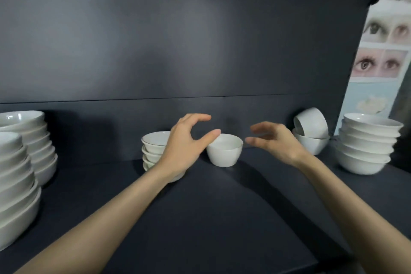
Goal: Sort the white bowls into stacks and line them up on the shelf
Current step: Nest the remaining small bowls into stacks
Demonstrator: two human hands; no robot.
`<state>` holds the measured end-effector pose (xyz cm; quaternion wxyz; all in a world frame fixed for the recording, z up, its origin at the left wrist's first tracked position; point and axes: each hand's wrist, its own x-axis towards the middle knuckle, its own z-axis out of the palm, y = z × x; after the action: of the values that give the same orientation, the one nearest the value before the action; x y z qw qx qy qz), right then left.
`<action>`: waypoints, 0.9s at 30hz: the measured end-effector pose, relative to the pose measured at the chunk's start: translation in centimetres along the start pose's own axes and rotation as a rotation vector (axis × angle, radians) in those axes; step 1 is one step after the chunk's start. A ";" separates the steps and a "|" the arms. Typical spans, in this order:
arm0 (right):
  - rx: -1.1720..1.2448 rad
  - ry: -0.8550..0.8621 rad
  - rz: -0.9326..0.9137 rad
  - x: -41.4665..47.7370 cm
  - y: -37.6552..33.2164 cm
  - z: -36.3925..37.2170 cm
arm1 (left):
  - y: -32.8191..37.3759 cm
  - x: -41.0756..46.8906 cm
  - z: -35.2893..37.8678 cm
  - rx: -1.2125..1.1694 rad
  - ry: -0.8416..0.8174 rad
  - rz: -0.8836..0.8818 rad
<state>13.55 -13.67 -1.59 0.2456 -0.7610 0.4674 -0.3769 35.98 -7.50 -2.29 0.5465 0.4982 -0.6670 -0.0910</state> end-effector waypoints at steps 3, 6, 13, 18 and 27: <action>0.004 0.072 0.033 -0.2 2.3 -2.7 | 0.5 0.5 3.4 -0.011 -0.123 -0.022; 0.030 0.118 0.074 -0.4 4.7 -5.3 | 0.9 1.1 7.1 0.004 -0.215 -0.051; -0.036 0.213 0.066 0.2 9.0 -10.4 | 1.4 3.6 15.7 -0.120 -0.291 -0.186; -0.048 0.210 0.003 2.0 11.0 -12.0 | 0.8 4.9 20.2 -0.134 -0.284 -0.273; 0.023 0.160 0.092 6.0 13.5 -12.2 | -1.1 7.1 23.4 -0.175 -0.278 -0.352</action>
<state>-1.69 -25.30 -2.12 0.2333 -0.7034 0.5156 -0.4301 18.09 -23.37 -7.49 0.4664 0.5402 -0.6282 -0.3098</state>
